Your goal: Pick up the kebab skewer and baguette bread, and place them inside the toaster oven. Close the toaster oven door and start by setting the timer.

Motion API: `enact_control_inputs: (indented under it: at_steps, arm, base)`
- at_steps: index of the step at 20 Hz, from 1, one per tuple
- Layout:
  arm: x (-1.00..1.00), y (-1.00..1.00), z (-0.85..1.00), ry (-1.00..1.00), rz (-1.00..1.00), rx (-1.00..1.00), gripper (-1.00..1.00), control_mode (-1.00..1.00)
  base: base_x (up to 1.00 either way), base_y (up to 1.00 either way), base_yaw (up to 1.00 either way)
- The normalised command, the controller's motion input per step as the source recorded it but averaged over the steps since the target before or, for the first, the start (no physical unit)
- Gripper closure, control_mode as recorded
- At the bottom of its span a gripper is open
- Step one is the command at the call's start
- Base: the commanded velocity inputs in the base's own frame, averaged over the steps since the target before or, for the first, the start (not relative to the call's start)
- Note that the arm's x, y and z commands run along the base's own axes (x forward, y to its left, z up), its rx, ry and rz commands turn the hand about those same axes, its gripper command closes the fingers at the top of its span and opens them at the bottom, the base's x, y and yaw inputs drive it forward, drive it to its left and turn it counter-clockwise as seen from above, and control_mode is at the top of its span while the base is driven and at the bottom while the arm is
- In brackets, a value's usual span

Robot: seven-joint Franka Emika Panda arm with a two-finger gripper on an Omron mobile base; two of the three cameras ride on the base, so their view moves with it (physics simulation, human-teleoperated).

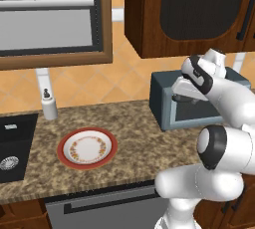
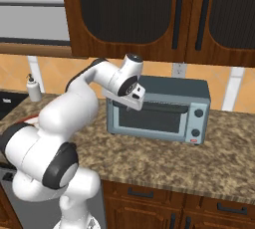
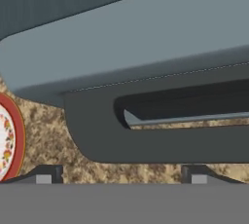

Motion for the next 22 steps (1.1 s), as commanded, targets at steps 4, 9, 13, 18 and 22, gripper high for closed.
enact_control_inputs:
  at_steps: [4, 9, 13, 18, 22]
  arm:
    - [0.04, 0.0, -0.01, -0.05, 0.0, 0.0, -1.0, -1.0]
    - [-0.07, 0.0, 0.0, -0.08, 0.0, 0.0, -1.0, -1.0]
    - [-0.32, -0.02, 0.0, -0.04, 0.0, 0.0, -1.0, -1.0]
    - [-0.31, -0.01, 0.05, 0.0, 0.0, 0.01, -1.0, -1.0]
    - [-0.03, 0.0, 0.08, -0.02, 0.0, 0.0, -1.0, -1.0]
  base:
    - [0.0, 0.0, 0.0]
    - [0.0, 0.0, 0.0]
    - [0.0, 0.0, 0.0]
    - [0.0, 0.0, 0.0]
    - [0.0, 0.0, 0.0]
